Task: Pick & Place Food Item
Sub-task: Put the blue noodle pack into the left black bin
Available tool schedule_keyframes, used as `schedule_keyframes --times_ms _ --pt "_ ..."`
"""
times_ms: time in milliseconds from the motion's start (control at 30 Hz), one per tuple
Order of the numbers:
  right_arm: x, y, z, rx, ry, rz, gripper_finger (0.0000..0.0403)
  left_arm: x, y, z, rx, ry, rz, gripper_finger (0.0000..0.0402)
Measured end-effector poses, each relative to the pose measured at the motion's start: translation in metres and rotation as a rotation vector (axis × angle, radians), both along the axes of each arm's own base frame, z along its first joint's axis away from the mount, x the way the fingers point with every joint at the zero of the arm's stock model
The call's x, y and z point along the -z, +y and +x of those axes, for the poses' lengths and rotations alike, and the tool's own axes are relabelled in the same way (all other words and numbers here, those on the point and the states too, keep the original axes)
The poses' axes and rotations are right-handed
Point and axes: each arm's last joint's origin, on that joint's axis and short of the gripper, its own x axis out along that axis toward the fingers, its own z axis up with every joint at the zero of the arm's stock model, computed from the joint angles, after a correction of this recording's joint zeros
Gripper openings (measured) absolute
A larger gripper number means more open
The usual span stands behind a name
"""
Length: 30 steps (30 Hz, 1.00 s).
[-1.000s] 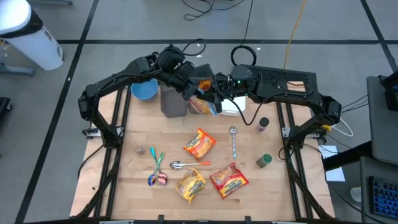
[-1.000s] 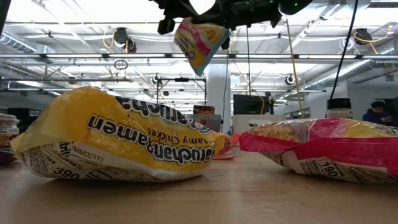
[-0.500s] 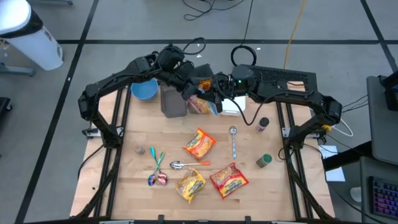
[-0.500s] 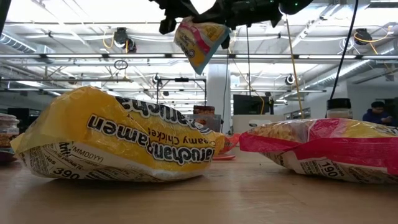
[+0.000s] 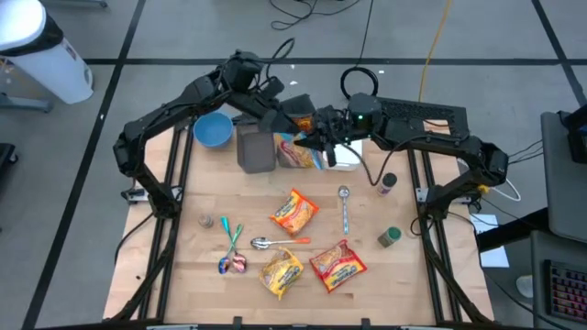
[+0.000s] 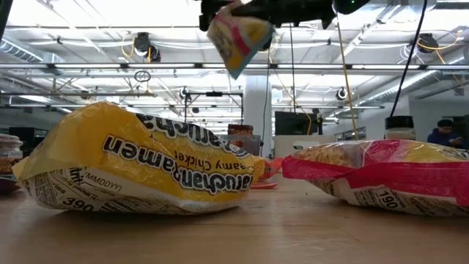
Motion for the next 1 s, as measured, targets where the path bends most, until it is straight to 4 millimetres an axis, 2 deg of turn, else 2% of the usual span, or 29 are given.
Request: schedule_keyframes --times_ms 133,333,500,1000 --pt "-0.013 0.006 -0.011 -0.065 -0.035 -0.008 0.0 -0.004 0.01 -0.012 0.027 -0.028 -0.001 0.019" --pt "-0.025 0.015 -0.025 -0.157 -0.039 0.021 0.0 -0.018 0.006 -0.026 0.036 -0.114 0.193 0.0191" --pt "-0.029 0.018 -0.03 -0.213 -0.04 0.062 0.0 -0.022 -0.007 -0.024 0.033 -0.135 0.325 0.0191" --pt "-0.032 0.02 -0.03 -0.293 -0.041 0.115 0.0 -0.019 -0.032 -0.012 0.111 -0.117 0.297 0.0191"
